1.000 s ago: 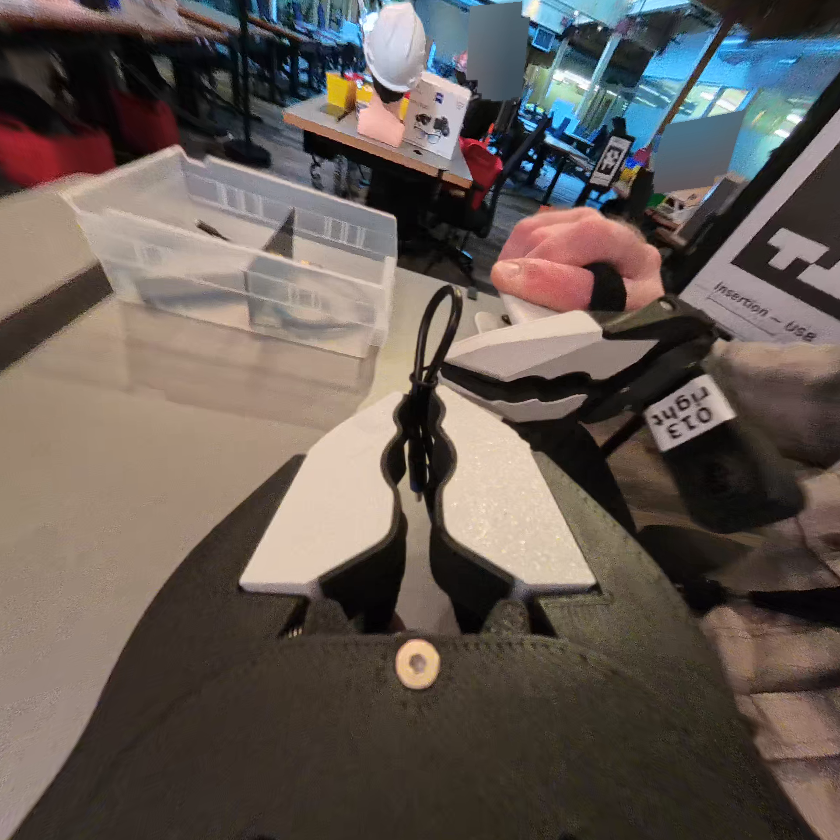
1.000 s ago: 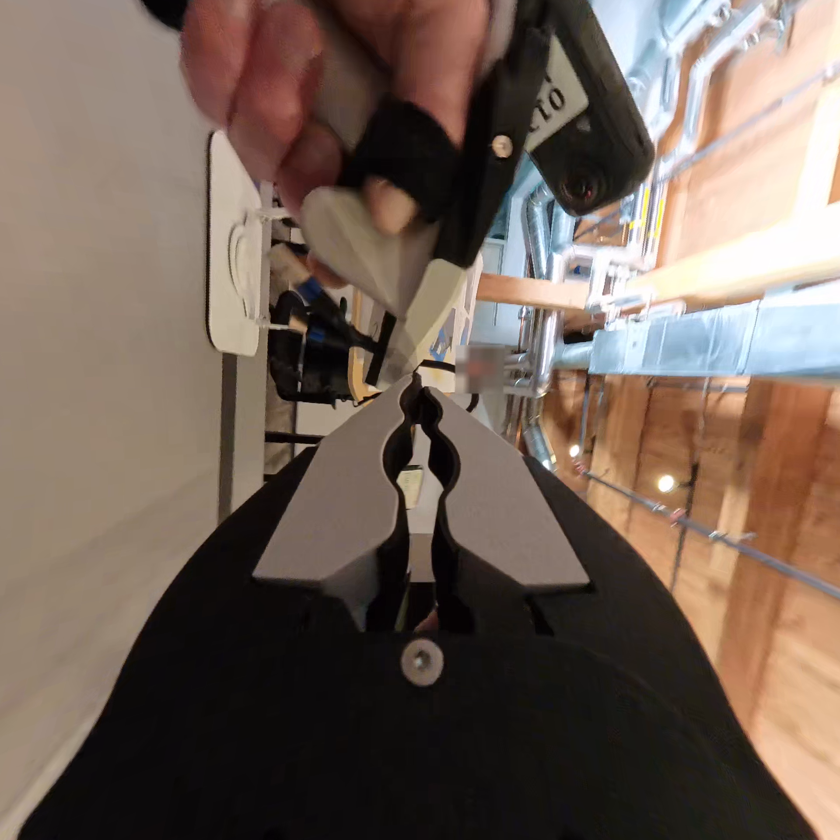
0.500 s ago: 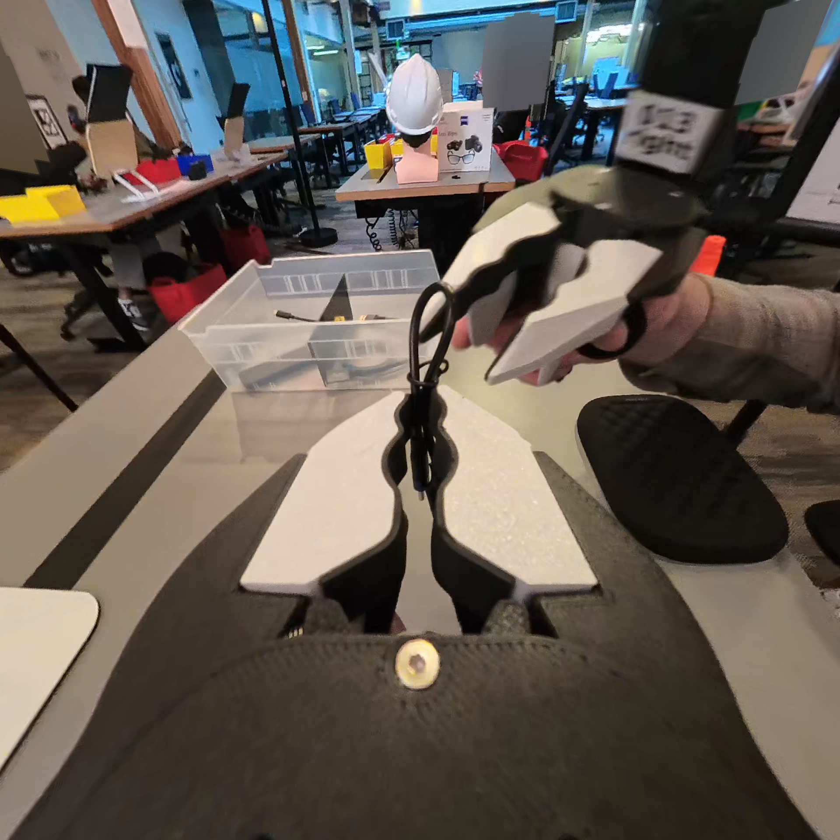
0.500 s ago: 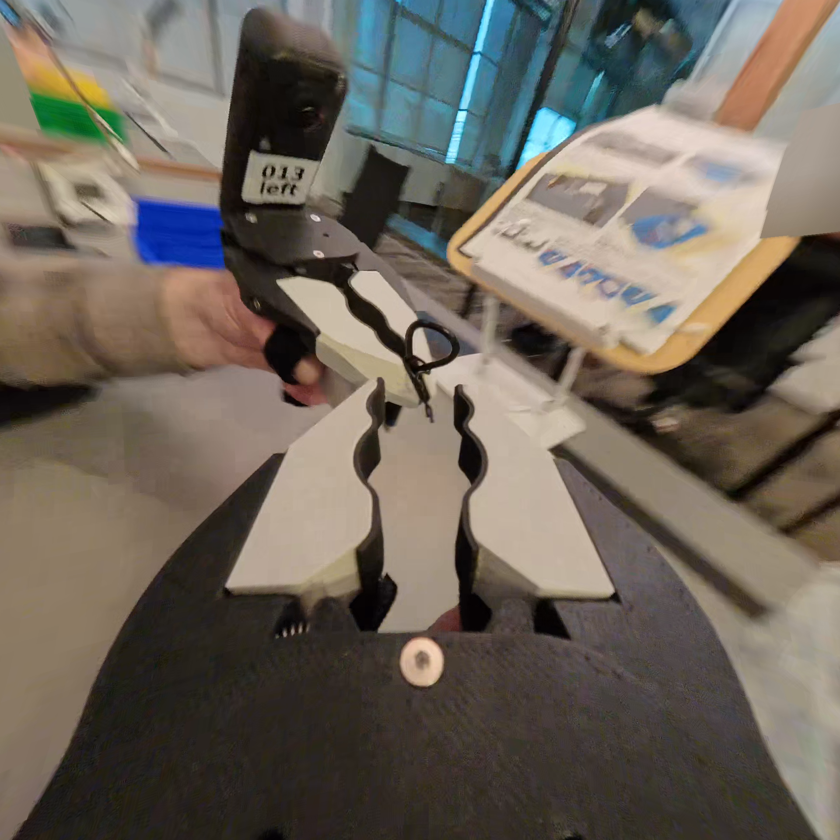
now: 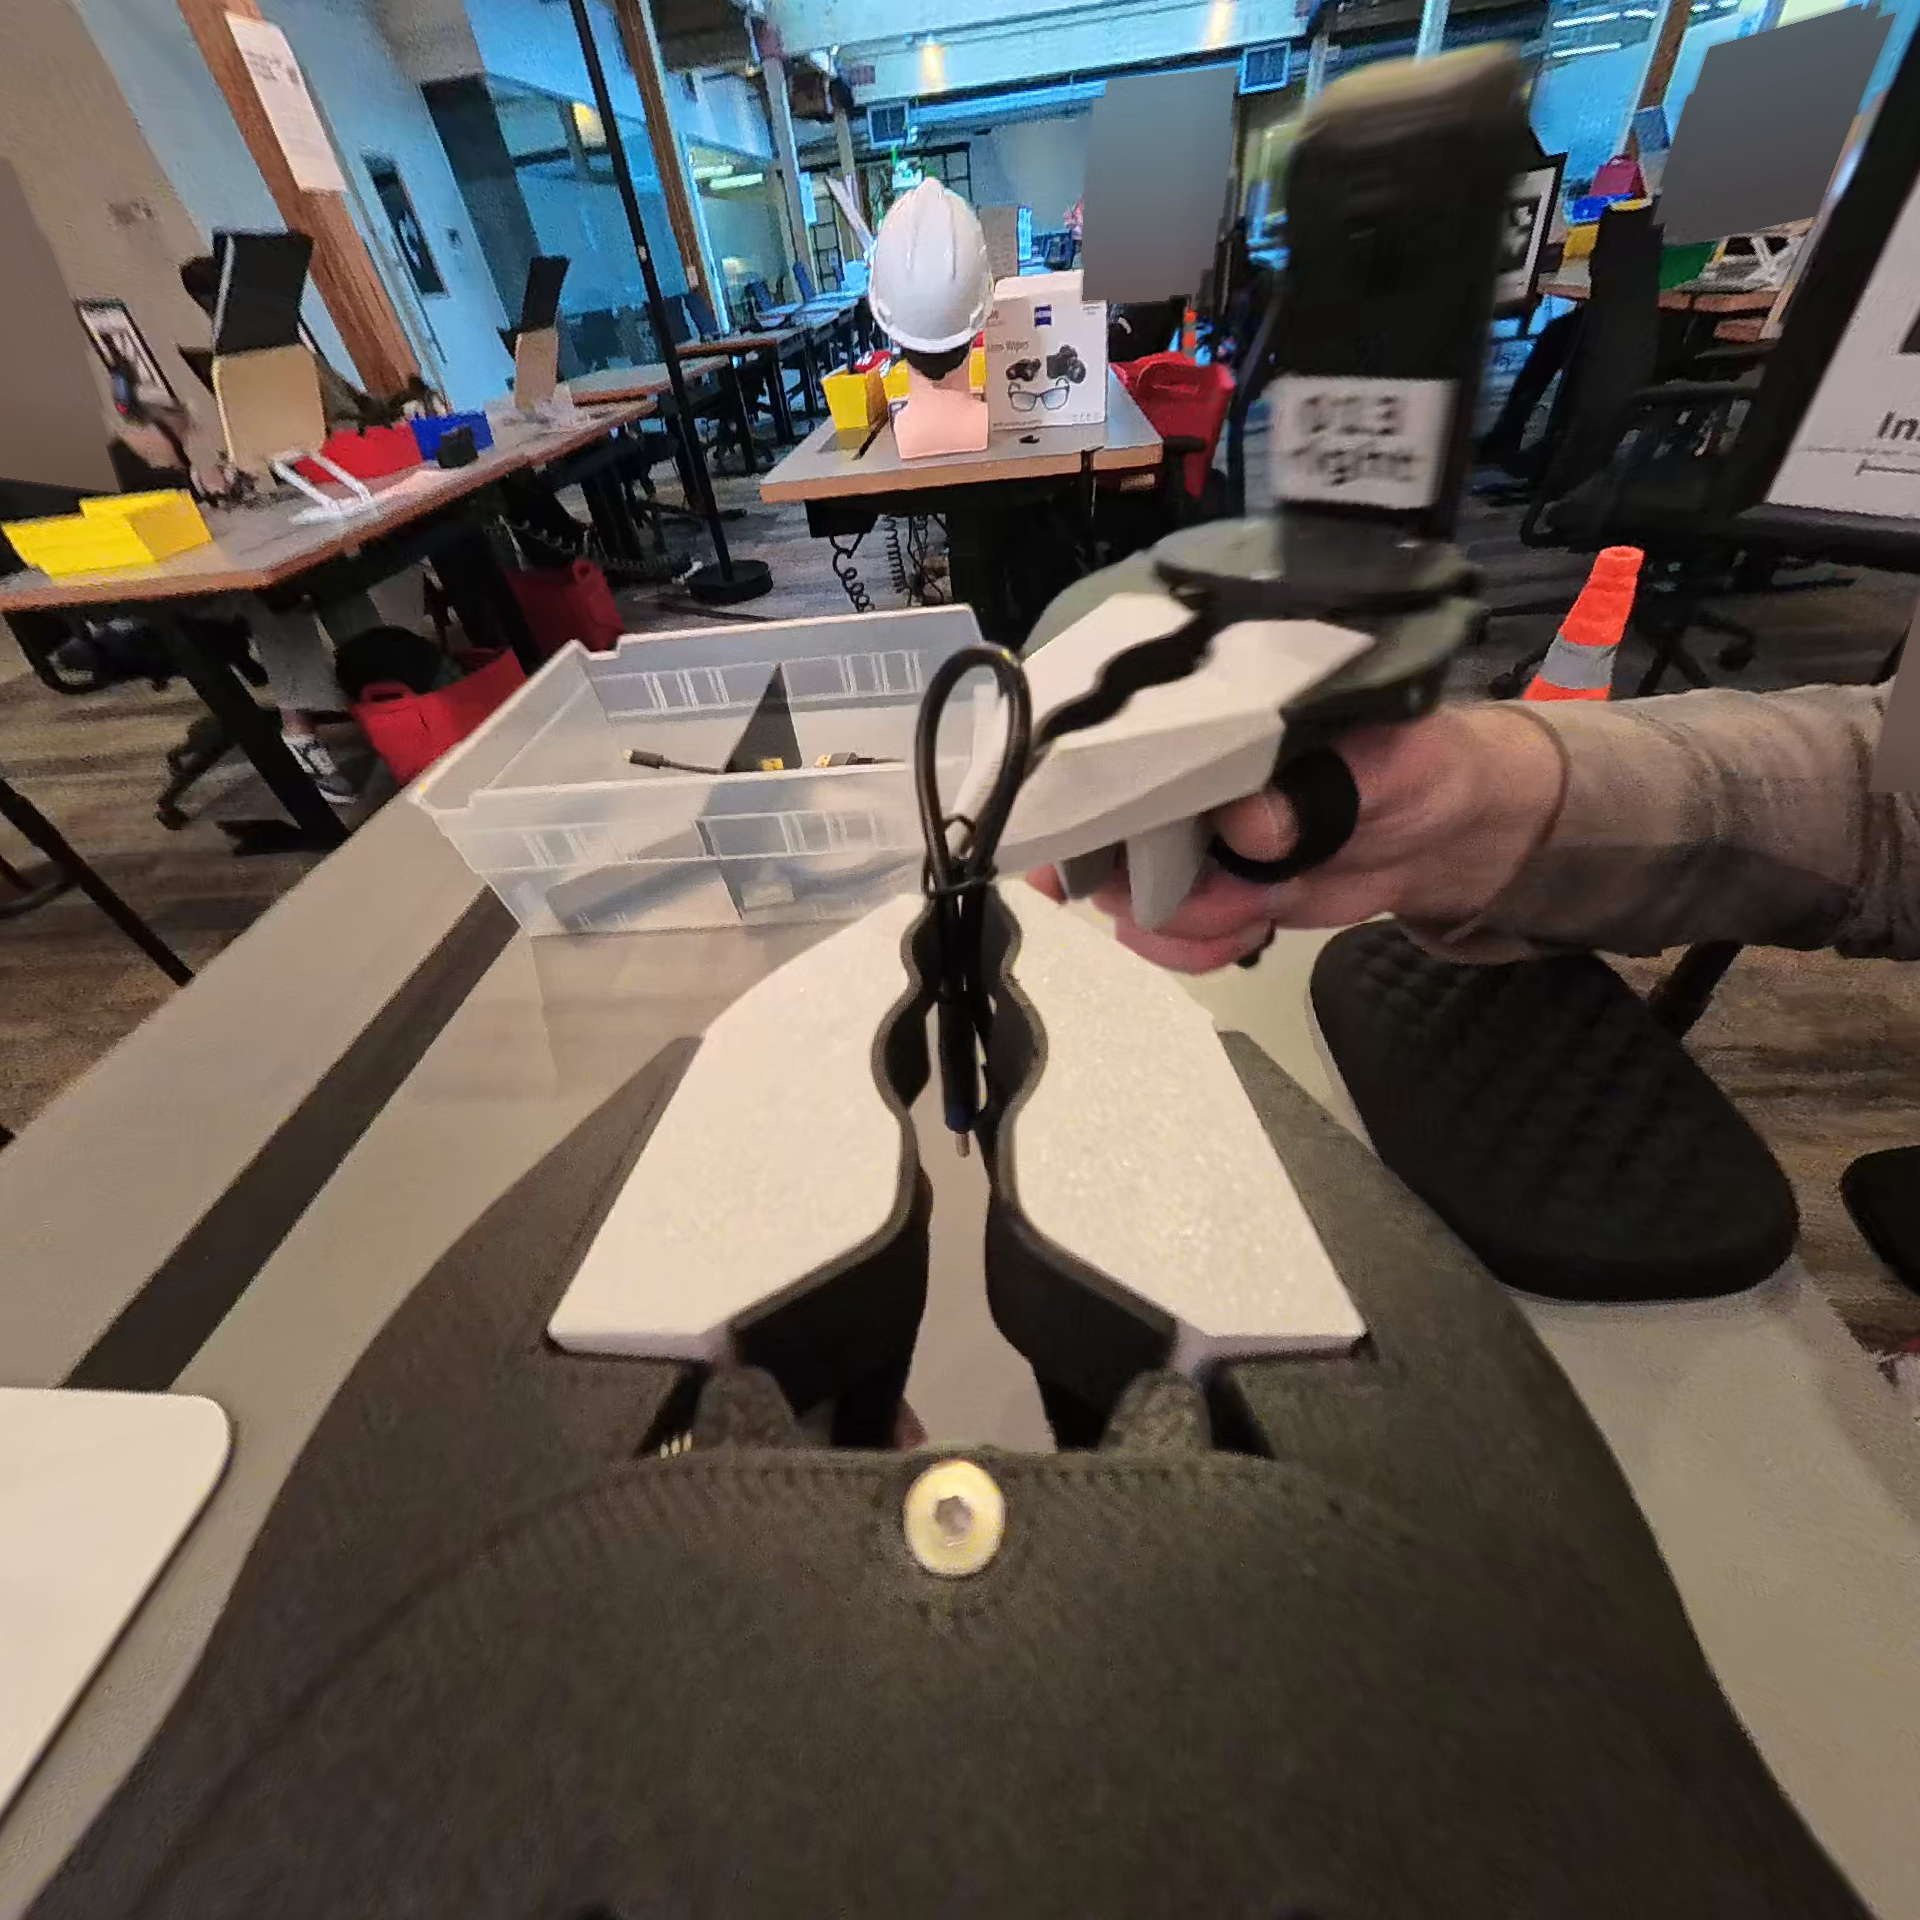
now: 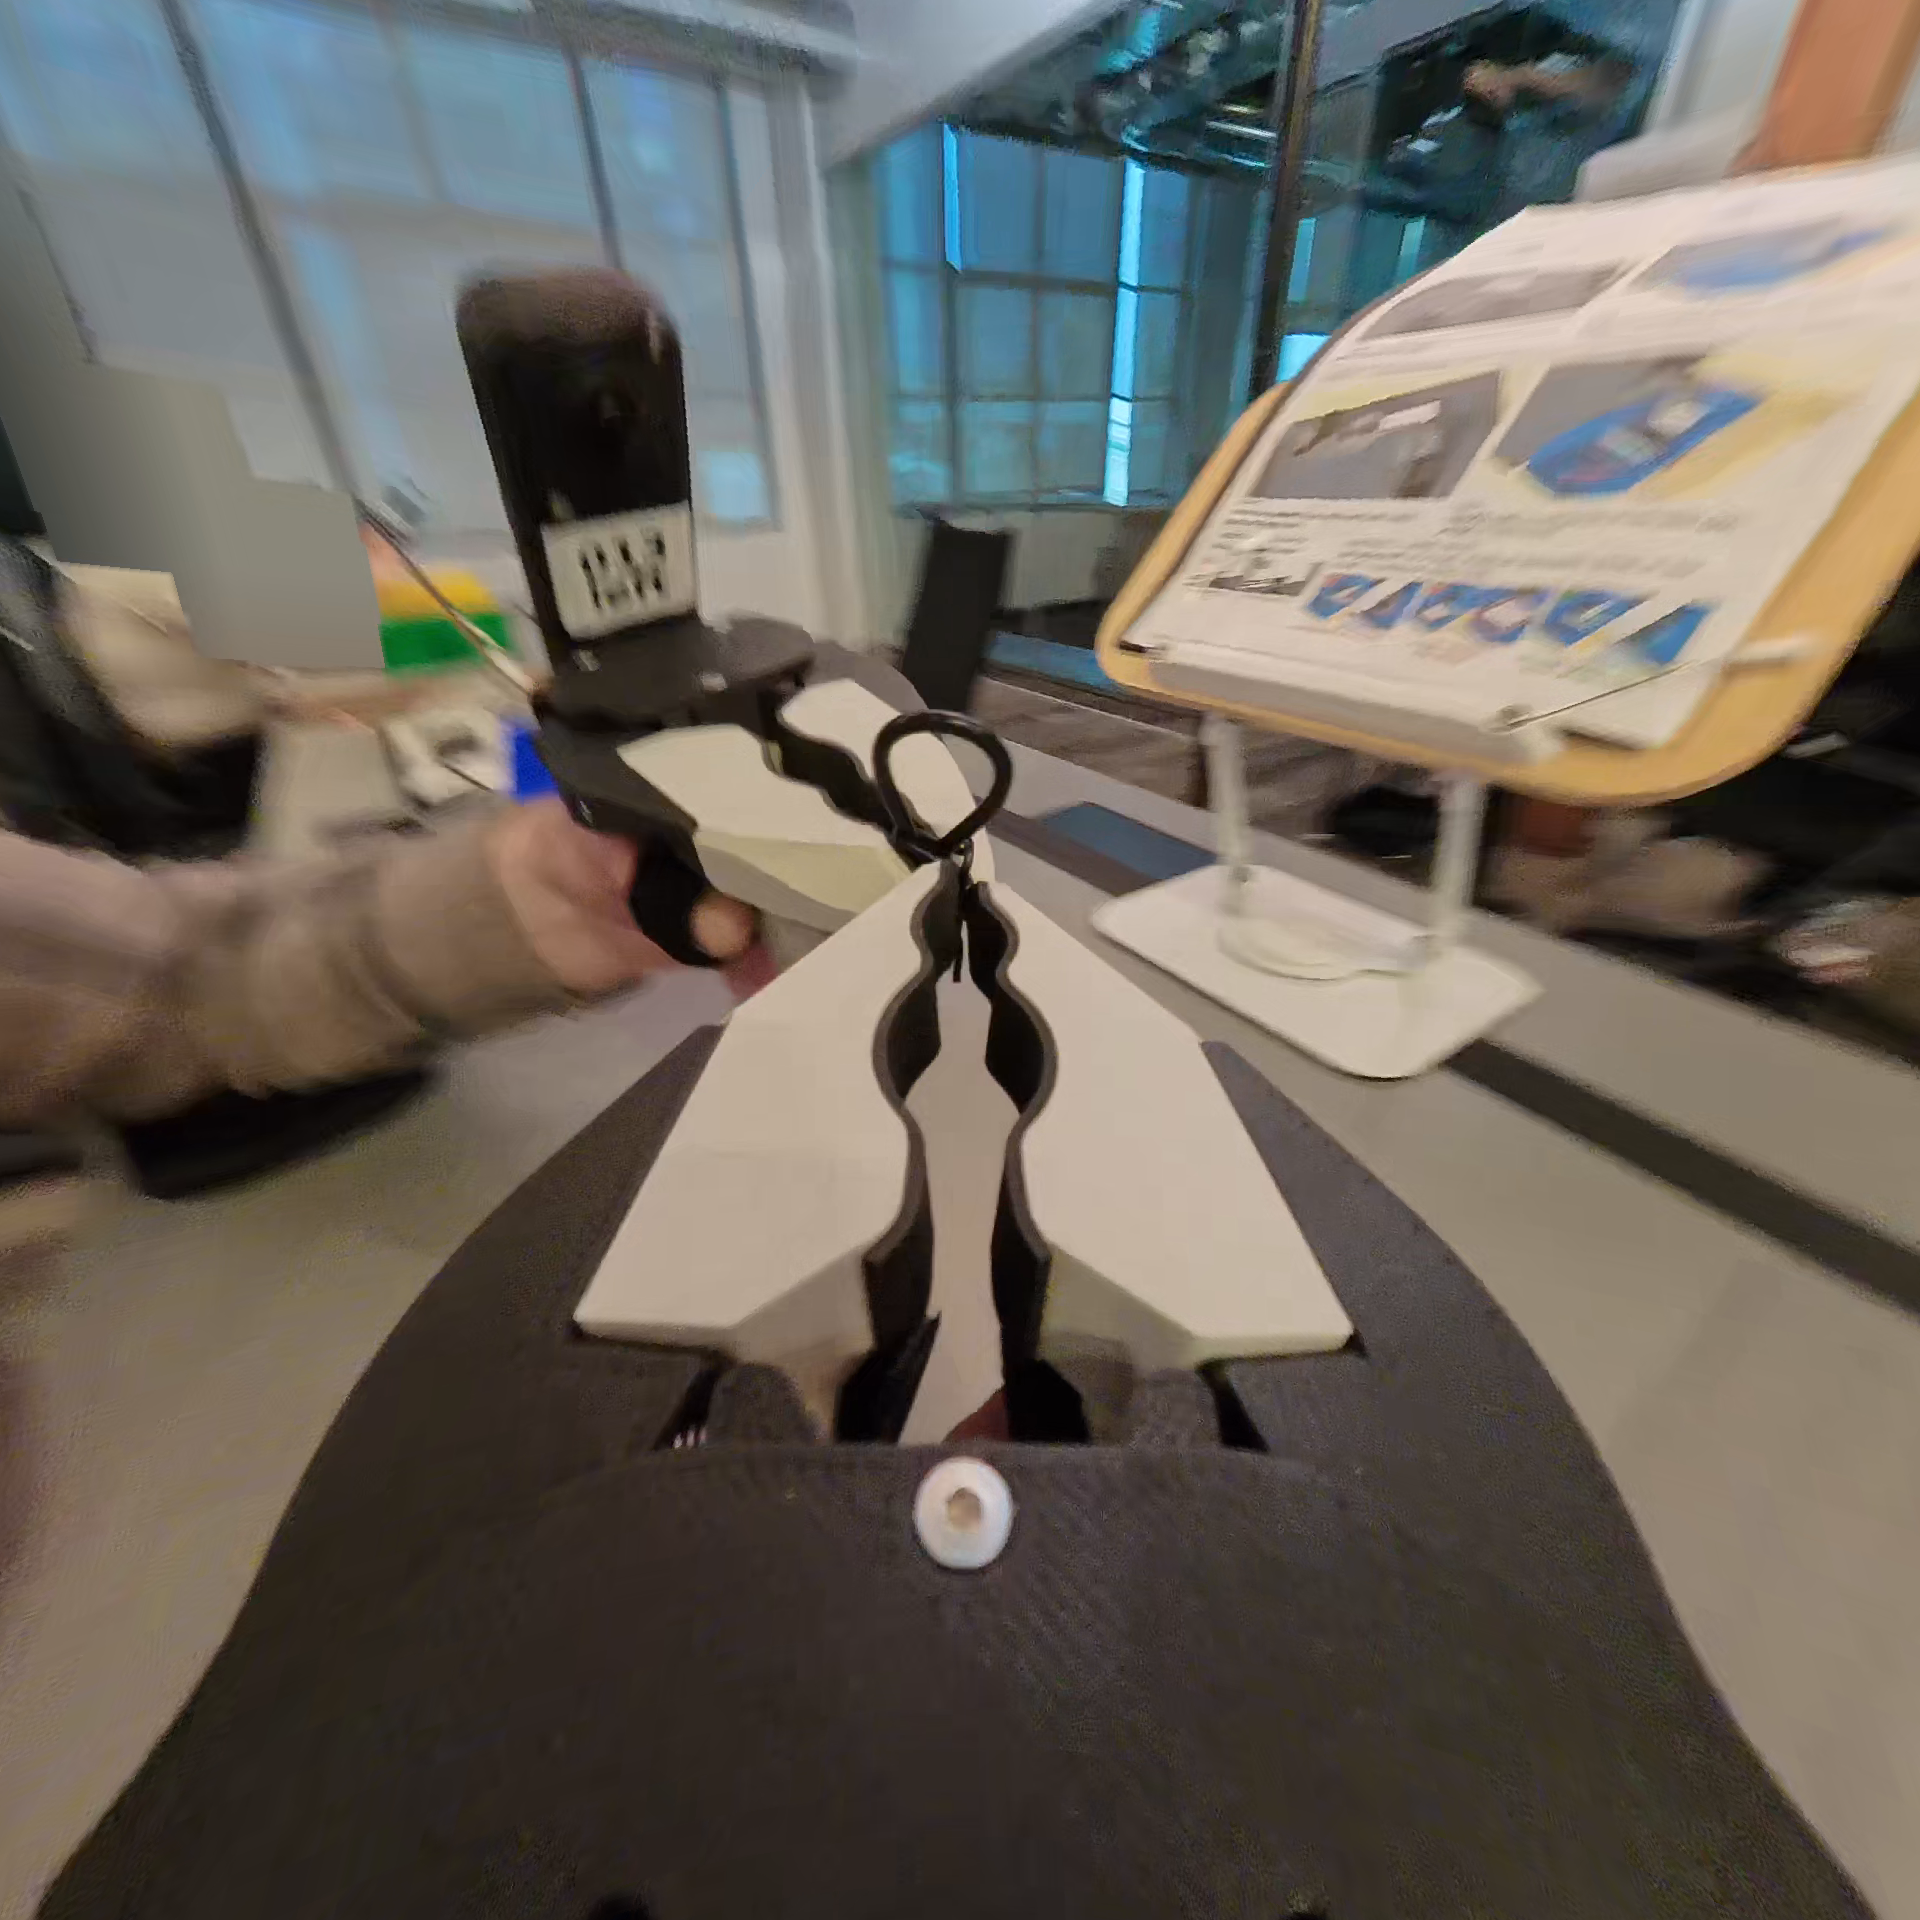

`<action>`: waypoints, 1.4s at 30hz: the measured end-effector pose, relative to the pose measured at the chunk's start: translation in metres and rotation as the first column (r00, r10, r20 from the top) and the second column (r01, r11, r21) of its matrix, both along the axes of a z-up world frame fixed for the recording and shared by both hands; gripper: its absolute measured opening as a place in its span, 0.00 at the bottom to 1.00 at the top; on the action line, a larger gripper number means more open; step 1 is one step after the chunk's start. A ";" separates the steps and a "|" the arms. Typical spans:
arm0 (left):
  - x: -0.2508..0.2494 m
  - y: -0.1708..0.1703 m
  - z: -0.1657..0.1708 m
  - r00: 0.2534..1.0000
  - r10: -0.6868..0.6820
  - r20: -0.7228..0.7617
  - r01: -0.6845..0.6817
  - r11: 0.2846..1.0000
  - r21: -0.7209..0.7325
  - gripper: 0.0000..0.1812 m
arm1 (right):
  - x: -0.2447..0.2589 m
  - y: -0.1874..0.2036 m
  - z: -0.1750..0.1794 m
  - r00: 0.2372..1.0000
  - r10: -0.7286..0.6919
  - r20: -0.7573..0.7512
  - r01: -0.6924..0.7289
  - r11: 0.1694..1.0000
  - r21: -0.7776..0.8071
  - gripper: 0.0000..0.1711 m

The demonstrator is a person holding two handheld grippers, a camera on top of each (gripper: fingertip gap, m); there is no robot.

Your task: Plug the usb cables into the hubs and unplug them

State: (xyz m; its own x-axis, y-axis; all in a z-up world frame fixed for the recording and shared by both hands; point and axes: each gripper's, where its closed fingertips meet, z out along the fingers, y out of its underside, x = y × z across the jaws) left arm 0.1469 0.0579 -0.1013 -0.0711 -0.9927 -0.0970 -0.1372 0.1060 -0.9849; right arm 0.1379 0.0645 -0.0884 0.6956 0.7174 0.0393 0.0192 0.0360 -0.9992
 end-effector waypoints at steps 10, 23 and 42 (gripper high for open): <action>0.004 0.020 -0.032 0.992 0.003 -0.124 -0.055 0.906 -0.420 0.03 | 0.008 0.016 -0.027 -0.026 -0.761 0.649 -0.356 0.613 0.705 0.00; 0.000 0.015 -0.008 0.999 0.036 0.002 -0.036 0.998 -0.046 0.03 | 0.008 -0.007 -0.004 0.871 -0.186 0.454 0.078 0.966 0.246 0.18; 0.002 -0.002 0.004 0.992 0.069 0.107 -0.107 0.905 0.412 0.04 | -0.001 -0.009 -0.002 0.921 0.132 -0.365 -0.213 0.958 -0.191 0.06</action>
